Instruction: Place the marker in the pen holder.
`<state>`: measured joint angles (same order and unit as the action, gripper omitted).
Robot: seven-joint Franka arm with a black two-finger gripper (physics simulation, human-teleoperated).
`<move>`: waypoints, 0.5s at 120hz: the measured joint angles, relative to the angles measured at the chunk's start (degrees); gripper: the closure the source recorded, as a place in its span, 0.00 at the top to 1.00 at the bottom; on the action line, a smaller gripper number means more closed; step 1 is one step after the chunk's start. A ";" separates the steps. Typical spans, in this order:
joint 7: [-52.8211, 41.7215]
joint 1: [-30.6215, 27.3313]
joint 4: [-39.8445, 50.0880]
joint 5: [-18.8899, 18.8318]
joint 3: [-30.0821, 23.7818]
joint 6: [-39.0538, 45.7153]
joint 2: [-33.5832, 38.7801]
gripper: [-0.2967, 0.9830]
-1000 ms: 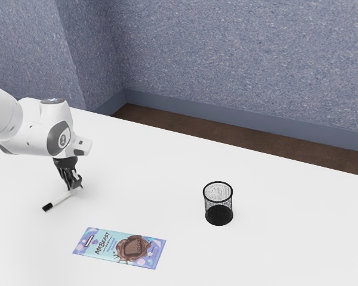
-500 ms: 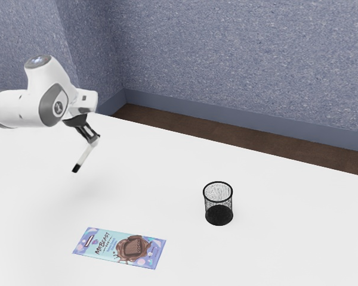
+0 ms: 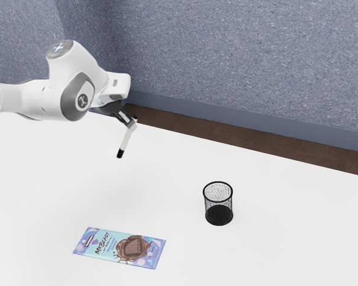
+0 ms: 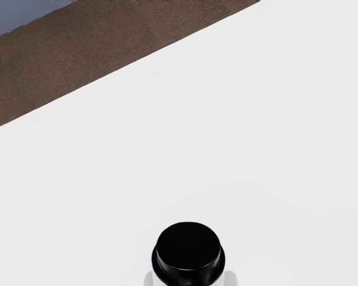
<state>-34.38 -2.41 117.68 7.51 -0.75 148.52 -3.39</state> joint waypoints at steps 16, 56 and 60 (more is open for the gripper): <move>0.57 -0.94 -1.96 0.08 -2.90 0.43 -1.78 0.17; 1.44 -0.84 -4.44 0.23 -10.67 2.05 -4.09 0.17; 1.49 -0.79 -4.44 0.39 -11.33 2.30 -4.20 0.17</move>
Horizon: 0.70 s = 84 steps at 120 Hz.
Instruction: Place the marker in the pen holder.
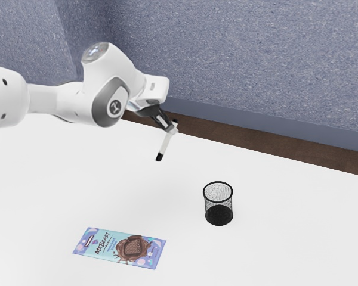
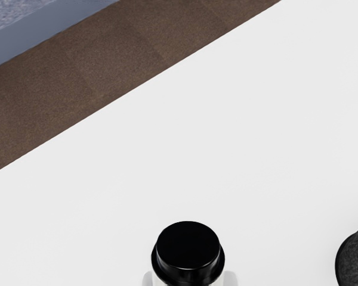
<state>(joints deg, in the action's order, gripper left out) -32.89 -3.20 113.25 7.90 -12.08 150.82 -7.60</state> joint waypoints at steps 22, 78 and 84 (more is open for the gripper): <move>0.17 0.16 -0.25 0.57 -3.60 1.41 -0.65 0.17; 0.11 0.08 -5.61 0.51 -11.10 3.73 -7.06 0.17; 0.07 0.05 -5.61 0.56 -11.73 3.93 -7.26 0.17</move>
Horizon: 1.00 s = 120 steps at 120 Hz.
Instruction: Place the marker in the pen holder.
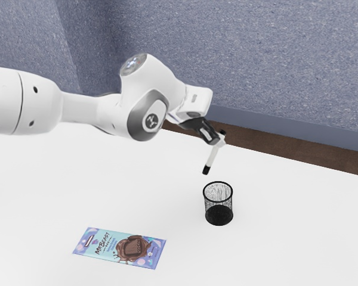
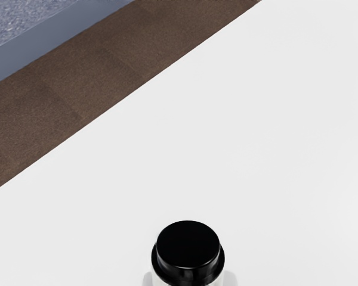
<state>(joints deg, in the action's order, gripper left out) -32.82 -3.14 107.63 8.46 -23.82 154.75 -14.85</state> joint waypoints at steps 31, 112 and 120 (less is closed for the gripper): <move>-0.17 0.25 -0.41 0.02 -2.12 1.16 -2.39 0.17; -0.81 0.43 1.14 0.82 -3.31 1.72 -3.78 0.29; -1.07 0.41 1.07 1.10 -3.33 1.56 -4.24 0.40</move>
<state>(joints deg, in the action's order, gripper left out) -33.89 -2.73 108.70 9.55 -27.15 156.31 -19.10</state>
